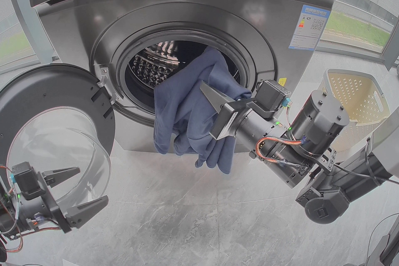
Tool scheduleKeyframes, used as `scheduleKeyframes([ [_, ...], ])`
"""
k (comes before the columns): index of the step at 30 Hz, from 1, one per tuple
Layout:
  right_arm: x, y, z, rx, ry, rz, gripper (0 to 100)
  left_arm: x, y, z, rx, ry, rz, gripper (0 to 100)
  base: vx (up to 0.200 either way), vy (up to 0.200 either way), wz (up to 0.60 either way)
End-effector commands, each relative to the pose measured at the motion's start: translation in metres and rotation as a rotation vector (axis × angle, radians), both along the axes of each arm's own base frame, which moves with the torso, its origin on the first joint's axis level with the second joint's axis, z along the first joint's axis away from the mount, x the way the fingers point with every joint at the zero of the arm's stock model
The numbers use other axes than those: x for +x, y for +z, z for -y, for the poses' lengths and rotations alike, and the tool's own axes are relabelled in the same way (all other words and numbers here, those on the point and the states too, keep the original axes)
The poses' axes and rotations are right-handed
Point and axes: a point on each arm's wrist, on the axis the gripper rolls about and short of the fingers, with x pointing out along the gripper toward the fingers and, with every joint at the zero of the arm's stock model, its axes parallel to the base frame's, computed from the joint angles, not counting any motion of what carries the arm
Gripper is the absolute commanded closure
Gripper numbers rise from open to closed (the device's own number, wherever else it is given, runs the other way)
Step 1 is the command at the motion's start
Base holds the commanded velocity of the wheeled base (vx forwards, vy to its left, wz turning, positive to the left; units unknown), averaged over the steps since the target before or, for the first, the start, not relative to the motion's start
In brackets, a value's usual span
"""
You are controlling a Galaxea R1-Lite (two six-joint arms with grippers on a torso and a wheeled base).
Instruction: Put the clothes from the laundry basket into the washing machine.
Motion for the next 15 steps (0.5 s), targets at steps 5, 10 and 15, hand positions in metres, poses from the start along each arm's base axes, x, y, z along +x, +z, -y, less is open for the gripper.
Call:
scheduleKeyframes([
  [5, -0.004, 0.000, 0.005, -0.027, -0.004, -0.019, 100, 0.066, -0.015, 0.031, 0.031, -0.068, -0.116, 0, 0.000, 0.000, 0.00],
  [10, -0.003, 0.002, 0.009, -0.026, -0.012, -0.016, 100, 0.083, -0.017, 0.041, 0.031, -0.067, -0.097, 0, 0.000, 0.000, 0.00],
  [15, -0.004, -0.004, 0.010, -0.040, -0.011, -0.030, 100, 0.101, -0.022, 0.057, 0.015, -0.074, -0.110, 0, 0.000, 0.000, 0.00],
])
